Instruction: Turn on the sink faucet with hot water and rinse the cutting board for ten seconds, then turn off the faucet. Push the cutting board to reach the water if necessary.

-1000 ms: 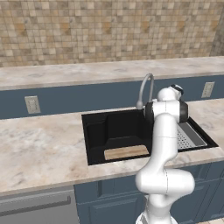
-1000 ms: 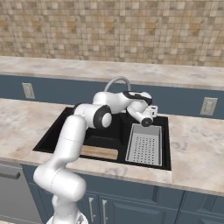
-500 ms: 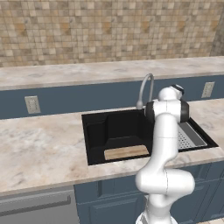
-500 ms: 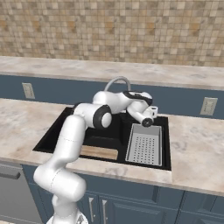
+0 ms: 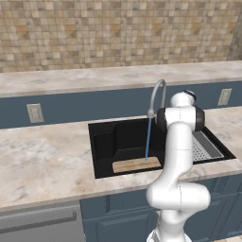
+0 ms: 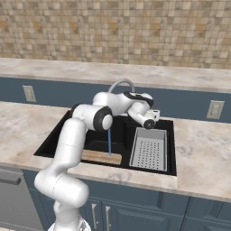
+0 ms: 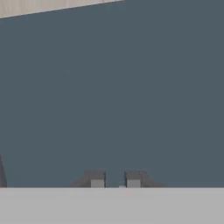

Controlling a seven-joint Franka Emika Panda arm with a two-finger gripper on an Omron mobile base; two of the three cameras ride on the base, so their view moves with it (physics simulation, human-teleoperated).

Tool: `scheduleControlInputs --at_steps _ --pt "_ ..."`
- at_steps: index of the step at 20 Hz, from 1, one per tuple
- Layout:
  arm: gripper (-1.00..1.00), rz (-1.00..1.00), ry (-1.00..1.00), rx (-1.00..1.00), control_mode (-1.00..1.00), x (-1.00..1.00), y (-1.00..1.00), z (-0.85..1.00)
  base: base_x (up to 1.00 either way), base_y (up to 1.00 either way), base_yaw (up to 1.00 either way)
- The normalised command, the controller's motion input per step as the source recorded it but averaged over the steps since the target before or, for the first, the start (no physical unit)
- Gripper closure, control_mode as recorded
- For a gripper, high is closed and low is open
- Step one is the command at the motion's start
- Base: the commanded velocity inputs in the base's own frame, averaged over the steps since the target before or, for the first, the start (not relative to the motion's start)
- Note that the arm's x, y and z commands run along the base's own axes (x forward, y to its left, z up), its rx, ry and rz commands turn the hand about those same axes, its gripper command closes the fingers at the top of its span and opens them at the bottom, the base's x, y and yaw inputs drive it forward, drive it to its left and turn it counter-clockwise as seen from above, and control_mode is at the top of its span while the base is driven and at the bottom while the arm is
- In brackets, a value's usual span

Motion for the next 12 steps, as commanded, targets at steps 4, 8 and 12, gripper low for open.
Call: scheduleControlInputs --at_steps 4,8,12 --pt "1.00 0.05 0.09 0.00 -1.00 -0.66 -0.72 -0.30 0.00 0.00 0.00" --pt "1.00 0.05 0.10 0.00 -1.00 -0.68 -0.80 -0.32 0.00 0.00 0.00" --pt "1.00 0.04 0.10 0.00 -1.00 -0.69 -0.78 -0.31 0.00 0.00 0.00"
